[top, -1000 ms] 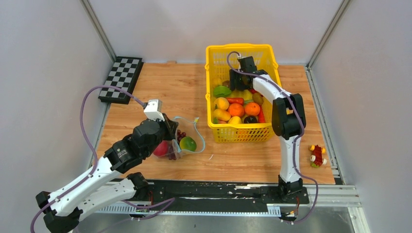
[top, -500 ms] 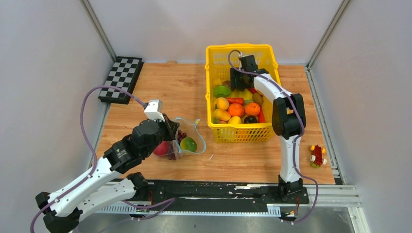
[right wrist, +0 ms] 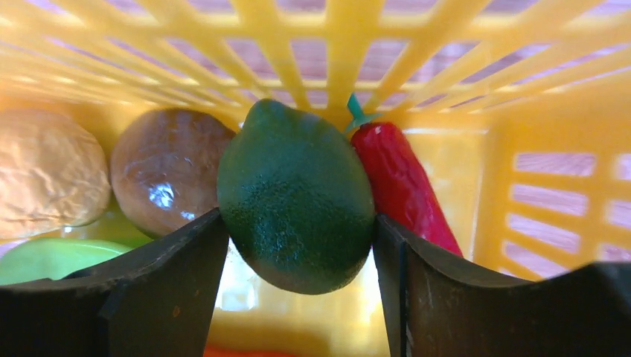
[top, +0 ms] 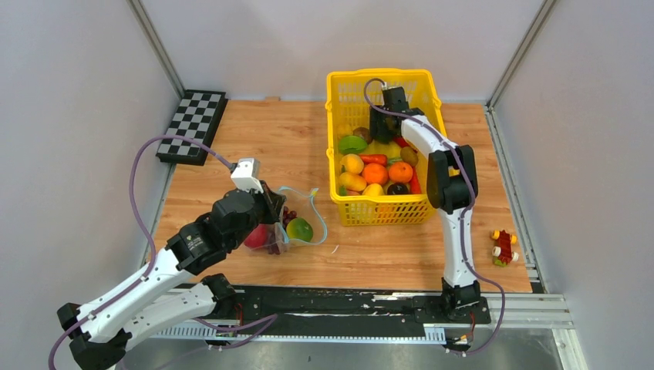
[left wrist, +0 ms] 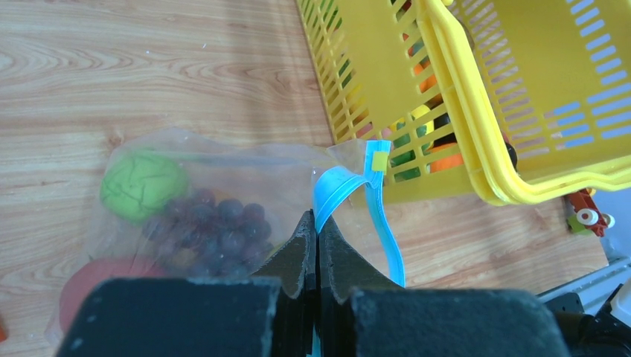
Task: Place the food in the zip-top bag and seal the zipper
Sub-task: Pick up the fake fruit from the bin.
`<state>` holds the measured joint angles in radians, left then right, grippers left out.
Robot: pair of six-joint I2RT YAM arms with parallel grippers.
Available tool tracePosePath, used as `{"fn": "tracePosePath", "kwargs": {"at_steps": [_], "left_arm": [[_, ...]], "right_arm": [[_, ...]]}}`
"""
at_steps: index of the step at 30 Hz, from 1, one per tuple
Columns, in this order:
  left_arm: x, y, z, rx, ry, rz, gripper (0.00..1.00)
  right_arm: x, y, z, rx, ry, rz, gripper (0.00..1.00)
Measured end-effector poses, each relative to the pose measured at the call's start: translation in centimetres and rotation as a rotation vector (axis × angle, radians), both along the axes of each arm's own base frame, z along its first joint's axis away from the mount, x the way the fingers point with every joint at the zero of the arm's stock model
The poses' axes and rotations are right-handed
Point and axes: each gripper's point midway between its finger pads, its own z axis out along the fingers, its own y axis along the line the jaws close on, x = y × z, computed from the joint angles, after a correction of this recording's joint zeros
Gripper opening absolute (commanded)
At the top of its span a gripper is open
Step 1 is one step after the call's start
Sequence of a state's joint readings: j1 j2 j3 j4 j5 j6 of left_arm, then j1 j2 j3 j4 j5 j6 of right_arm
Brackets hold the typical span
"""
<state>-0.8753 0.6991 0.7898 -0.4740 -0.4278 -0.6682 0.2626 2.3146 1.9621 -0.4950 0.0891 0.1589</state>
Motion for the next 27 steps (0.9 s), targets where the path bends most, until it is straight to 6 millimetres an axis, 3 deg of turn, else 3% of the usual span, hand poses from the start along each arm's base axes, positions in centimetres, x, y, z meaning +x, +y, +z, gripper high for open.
{"fn": "tracePosePath", "kwargs": {"at_steps": [4,8,14,18,24,27], "left_arm": [[0.0,0.0,0.0,0.001,0.001,0.000,0.00],[0.0,0.0,0.0,0.002,0.001,0.000,0.00],[0.0,0.0,-0.1,0.002,0.002,0.000,0.00],[0.0,0.0,-0.1,0.003,0.002,0.001,0.00],[0.1,-0.1,0.0,0.000,0.001,0.000,0.00],[0.1,-0.1,0.0,-0.002,-0.001,-0.001,0.00]], "right_arm": [[0.0,-0.1,-2.0,-0.009,0.033,-0.002,0.57],[-0.1,-0.1,-2.0,-0.006,0.032,0.001,0.44],[-2.3,-0.3,-1.3,0.006,0.038,0.017,0.38],[-4.6,-0.4,1.8,0.036,0.008,0.034,0.38],[-7.9,0.7,8.8,0.184,-0.138,0.071,0.38],[-9.8,1.4,10.5,0.252,-0.168,0.102,0.38]]}}
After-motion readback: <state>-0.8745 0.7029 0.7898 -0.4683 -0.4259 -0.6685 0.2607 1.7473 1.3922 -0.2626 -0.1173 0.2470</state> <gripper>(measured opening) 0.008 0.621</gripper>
